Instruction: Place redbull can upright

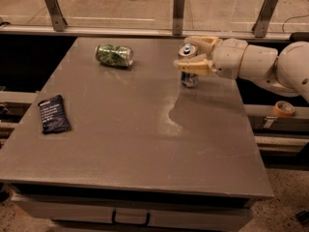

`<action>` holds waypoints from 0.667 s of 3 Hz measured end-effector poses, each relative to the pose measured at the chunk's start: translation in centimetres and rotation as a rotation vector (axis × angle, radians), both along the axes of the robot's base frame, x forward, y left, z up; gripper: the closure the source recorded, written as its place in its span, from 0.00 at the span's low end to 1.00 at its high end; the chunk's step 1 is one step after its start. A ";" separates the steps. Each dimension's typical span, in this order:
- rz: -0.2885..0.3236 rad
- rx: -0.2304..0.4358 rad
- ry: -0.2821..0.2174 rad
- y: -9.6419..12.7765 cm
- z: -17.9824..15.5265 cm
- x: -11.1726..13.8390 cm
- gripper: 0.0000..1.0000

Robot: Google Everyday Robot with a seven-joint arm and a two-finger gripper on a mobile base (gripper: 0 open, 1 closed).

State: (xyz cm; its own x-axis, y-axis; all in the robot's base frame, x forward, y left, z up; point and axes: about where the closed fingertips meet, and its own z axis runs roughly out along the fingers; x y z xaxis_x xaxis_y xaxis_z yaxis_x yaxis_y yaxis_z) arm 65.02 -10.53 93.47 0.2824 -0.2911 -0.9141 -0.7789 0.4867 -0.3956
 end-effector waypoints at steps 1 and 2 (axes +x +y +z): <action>-0.013 -0.004 -0.008 -0.3 0.3 0.0 0.00; -0.081 -0.066 -0.085 -1.2 4.0 -1.2 0.00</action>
Offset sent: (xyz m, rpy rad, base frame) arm -0.0379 -0.0393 0.1204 -0.1933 -0.2410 -0.2289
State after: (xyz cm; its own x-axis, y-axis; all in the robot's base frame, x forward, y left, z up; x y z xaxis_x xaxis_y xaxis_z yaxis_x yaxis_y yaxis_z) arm 63.81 -11.73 97.49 0.3312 -0.3747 -0.8660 -0.7007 0.5170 -0.4917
